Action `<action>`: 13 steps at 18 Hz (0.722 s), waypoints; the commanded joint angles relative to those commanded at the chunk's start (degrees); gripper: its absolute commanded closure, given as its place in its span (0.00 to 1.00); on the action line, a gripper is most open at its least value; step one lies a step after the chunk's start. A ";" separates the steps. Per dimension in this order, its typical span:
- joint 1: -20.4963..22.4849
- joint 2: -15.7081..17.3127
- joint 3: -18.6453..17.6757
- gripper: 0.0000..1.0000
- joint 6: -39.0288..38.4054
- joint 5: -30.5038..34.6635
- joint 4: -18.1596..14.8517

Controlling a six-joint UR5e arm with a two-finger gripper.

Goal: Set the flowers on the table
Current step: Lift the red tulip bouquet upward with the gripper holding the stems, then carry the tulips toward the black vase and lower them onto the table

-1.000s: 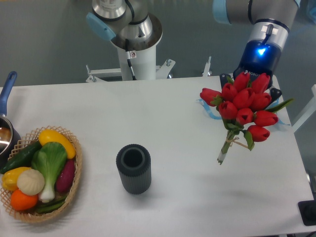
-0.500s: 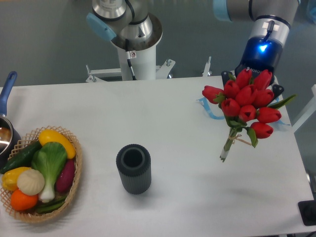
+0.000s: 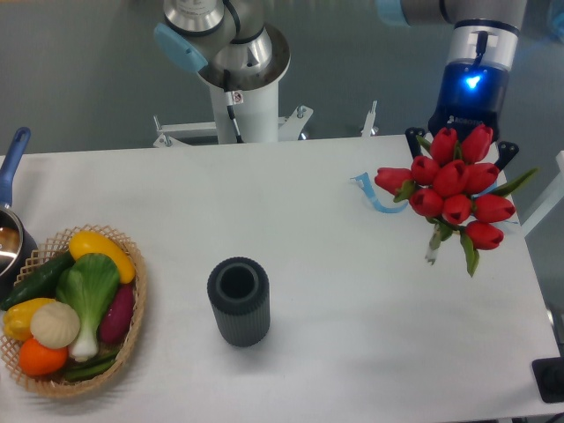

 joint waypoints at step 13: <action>-16.07 -6.75 -1.76 0.68 9.76 43.65 -1.85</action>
